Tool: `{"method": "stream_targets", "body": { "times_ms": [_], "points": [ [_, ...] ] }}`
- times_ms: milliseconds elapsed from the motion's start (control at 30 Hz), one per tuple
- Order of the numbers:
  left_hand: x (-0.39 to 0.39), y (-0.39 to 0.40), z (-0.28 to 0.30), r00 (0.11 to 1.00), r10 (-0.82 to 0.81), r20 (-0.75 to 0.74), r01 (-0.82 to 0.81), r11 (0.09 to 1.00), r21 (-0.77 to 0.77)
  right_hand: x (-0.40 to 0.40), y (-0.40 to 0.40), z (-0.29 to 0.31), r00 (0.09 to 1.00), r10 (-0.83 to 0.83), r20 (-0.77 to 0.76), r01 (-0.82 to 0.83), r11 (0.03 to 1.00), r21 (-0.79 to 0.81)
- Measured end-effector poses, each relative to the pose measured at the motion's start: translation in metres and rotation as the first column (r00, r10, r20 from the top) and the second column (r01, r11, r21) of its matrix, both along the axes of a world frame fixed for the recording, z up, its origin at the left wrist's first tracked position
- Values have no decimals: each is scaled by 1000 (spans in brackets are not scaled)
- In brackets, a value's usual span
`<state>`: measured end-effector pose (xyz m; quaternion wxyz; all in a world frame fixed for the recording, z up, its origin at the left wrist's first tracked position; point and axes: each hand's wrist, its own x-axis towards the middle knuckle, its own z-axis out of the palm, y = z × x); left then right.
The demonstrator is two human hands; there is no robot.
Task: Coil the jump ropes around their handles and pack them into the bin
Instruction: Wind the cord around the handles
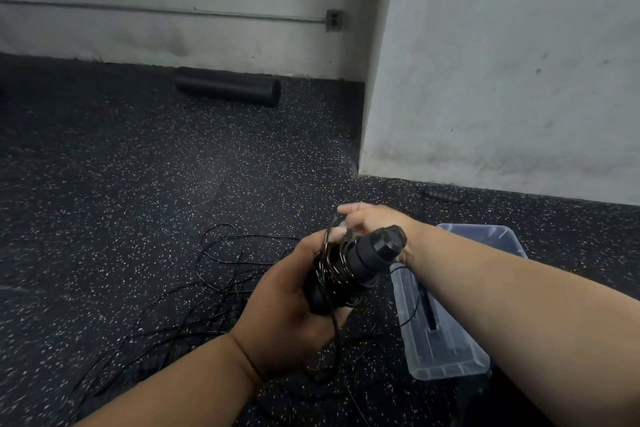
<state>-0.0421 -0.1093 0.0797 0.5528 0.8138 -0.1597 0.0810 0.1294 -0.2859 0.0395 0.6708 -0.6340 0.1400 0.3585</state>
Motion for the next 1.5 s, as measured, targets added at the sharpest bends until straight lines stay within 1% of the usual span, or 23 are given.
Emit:
{"method": "stream_targets", "body": {
  "times_ms": [67,133,200,300,367,433,500,533,567,633,700,800,867,967,1100,1167,1200,1267,1333,1400,1433,1467,1500],
  "points": [
    [0,-2,1,1000,-24,-8,24,999,-25,-4,6,-19,988,23,-152,-30,999,-38],
    [0,-4,1,999,-44,-23,42,997,-58,-3,7,-34,975,-30,-222,24,999,-27],
    [1,-5,0,997,-54,-63,46,990,-131,-5,7,-41,971,-58,-233,67,997,32],
    [2,-5,1,981,-96,-167,41,952,-303,-13,9,-38,974,24,-225,-13,999,51],
    [4,-6,3,968,-126,-217,43,936,-350,-17,12,-42,971,45,-236,-27,996,82],
    [5,-6,3,951,-163,-264,53,924,-380,-16,15,-53,972,14,-234,6,997,83],
    [4,-8,7,935,-205,-290,68,905,-421,-3,10,-80,968,-12,-250,42,993,113],
    [4,-9,10,929,-224,-294,76,894,-442,-1,7,-87,967,-32,-251,57,994,93],
    [3,-11,12,923,-237,-302,77,884,-461,-4,6,-87,974,-56,-218,70,996,60],
    [3,-13,15,910,-243,-337,50,869,-493,-20,7,-62,969,-140,-202,148,989,23],
    [7,-11,13,885,-219,-410,-24,859,-512,-28,3,-38,941,-208,-266,232,971,60],
    [16,0,7,857,-140,-496,-120,881,-457,-31,-7,-15,928,-315,-200,336,938,81],
    [21,9,-3,805,-111,-583,-172,897,-408,-26,-12,-5,926,-341,-164,364,921,137],
    [27,13,-13,715,-106,-691,-202,914,-351,-14,-21,13,913,-393,-107,407,891,200],
    [26,10,-25,629,-97,-771,-157,956,-249,-1,-31,37,882,-465,-81,469,844,261],
    [24,8,-33,600,-94,-794,-106,975,-195,4,-37,44,866,-495,-75,493,819,294],
    [23,7,-36,588,-83,-805,-107,978,-179,5,-40,46,858,-509,-67,504,808,306],
    [23,4,-40,553,-49,-832,-200,961,-190,3,-45,48,869,-494,-36,475,812,340],
    [27,5,-39,480,-27,-877,-363,904,-226,-5,-44,49,916,-400,25,365,858,362],
    [34,10,-38,398,-33,-917,-507,825,-250,-17,-37,47,965,-220,144,159,925,346],
    [37,12,-36,370,-41,-928,-558,789,-257,-25,-32,46,968,-109,227,37,953,301],
    [40,14,-35,352,-46,-935,-603,753,-264,-32,-26,45,949,4,316,-81,969,232],
    [43,18,-34,344,-51,-938,-642,716,-274,-40,-22,45,910,114,399,-183,973,139]
  ]
}}
